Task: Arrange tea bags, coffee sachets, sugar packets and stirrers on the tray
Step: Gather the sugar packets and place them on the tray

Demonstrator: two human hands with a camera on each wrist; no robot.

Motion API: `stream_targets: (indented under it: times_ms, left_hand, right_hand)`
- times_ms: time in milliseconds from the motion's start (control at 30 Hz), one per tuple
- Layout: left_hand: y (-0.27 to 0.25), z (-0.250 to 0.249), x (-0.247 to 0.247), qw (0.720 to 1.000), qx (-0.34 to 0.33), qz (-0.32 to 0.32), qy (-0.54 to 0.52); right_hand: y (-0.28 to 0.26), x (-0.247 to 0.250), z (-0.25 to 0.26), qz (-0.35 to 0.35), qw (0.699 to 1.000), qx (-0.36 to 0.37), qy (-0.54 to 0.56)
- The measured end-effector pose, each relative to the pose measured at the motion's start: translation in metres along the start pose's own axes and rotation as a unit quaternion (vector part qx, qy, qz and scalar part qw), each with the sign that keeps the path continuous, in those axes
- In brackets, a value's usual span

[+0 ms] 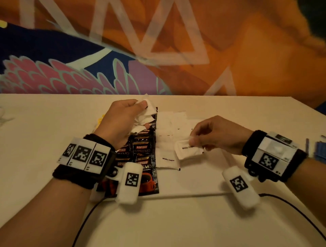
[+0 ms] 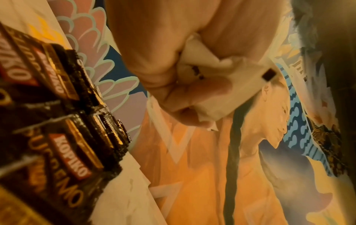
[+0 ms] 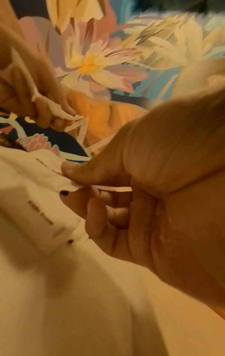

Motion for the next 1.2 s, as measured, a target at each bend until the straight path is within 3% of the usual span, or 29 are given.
stream_targets:
  times_ms: [167, 300, 433, 667, 767, 900, 967, 1067, 1200]
  left_hand:
    - [-0.002, -0.003, 0.002, 1.000, -0.004, 0.007, 0.012]
    - [-0.006, -0.009, 0.000, 1.000, 0.007, 0.023, -0.001]
    - [-0.003, -0.009, 0.004, 0.998, -0.016, 0.023, 0.051]
    - [-0.006, -0.009, 0.001, 0.997, 0.003, 0.075, 0.028]
    - [-0.005, -0.007, 0.002, 0.996, 0.000, 0.089, 0.025]
    - [-0.005, -0.005, 0.002, 0.992, -0.029, 0.107, 0.061]
    - [-0.005, -0.004, 0.001, 0.987, -0.047, 0.123, 0.092]
    - [-0.005, -0.007, 0.001, 0.981, -0.066, 0.135, 0.120]
    - [-0.003, -0.014, 0.004, 0.988, -0.098, 0.083, 0.085]
  right_hand:
    - [0.007, -0.011, -0.010, -0.020, 0.993, -0.058, -0.097]
    - [0.007, -0.012, -0.005, -0.071, 0.975, -0.062, -0.201]
    - [0.006, -0.018, 0.002, -0.090, 0.946, -0.057, -0.305]
    - [0.006, -0.019, 0.004, -0.076, 0.939, -0.067, -0.329]
    - [0.000, -0.010, 0.011, -0.081, 0.950, -0.053, -0.297]
    - [-0.014, -0.003, 0.044, -0.083, 0.991, 0.060, -0.091]
    - [-0.020, -0.007, 0.061, -0.068, 0.992, 0.109, 0.006]
    - [-0.019, -0.015, 0.078, -0.053, 0.985, 0.162, 0.029]
    - [-0.008, -0.013, 0.084, -0.060, 0.979, 0.183, 0.071]
Point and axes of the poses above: each hand's wrist, its own y-axis towards the middle knuckle, its own x-axis out of the back of the hand, z = x × y, the point moved 3 cm from there along y, towards the middle knuckle, and after that the axes turned 14 degrees about -x, right-handed, at the moved point
